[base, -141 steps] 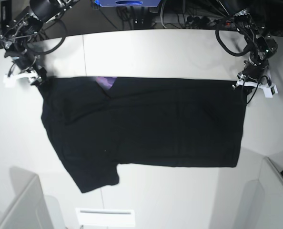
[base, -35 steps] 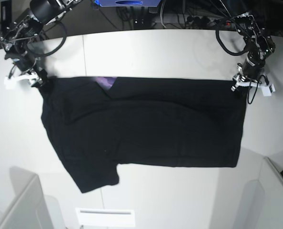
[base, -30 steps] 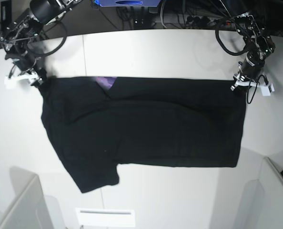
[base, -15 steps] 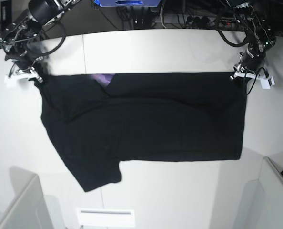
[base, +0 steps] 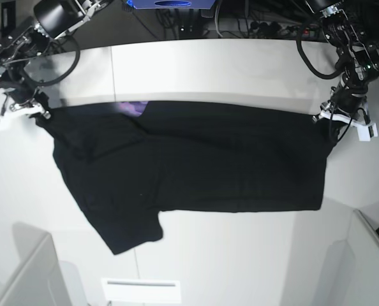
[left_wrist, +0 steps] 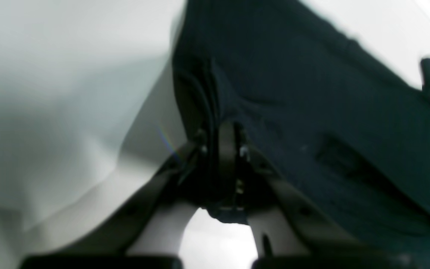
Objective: Fold the T-shirt properly
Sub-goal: 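Pull the shirt toward the robot with both grippers, straightening it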
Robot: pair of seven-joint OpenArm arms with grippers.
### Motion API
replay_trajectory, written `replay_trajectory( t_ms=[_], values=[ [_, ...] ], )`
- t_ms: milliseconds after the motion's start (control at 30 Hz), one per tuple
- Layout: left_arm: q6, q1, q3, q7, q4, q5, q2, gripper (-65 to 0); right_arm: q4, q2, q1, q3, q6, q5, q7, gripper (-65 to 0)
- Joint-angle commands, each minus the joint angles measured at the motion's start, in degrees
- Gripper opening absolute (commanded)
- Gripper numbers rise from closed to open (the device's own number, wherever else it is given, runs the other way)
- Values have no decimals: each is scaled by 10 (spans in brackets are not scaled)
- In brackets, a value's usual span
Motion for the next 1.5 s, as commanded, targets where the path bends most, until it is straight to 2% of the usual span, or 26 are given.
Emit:
replay_trajectory(
  t_ms=[0,67,133,500,933,1033,1167,1467],
  values=[
    [-4,-5,-8,11,11,-3,-6,-650,22,19,11,3,-9,14,4,-650],
    [-4,-17,-38,46,14,-2,-4,-650,38,25,21,3,-54,14,-16,-650],
    [-4,-18,-57,62,14,-2,-4,-650,43,28,22,3,-82,16,-27,-650],
    [-4,73,-59,63,2,2,-6,-650,39,13,-52,4,-81,16,-26,-650],
    [-5,119,-63,62,-21,-1,-4,-650,62,9,-104,12,-81,17,-26,-650],
    [-5,129,-63,62,-21,-1,-5,-650,90,-12,-111,34,-81,17,-26,-650],
    [-5,141,-63,62,-21,-1,-4,-650,113,-22,-122,35,-81,17,-29,-650],
    [-5,151,-64,62,-19,-1,-6,-650,115,-26,-152,40,-81,16,-26,-650]
  ],
)
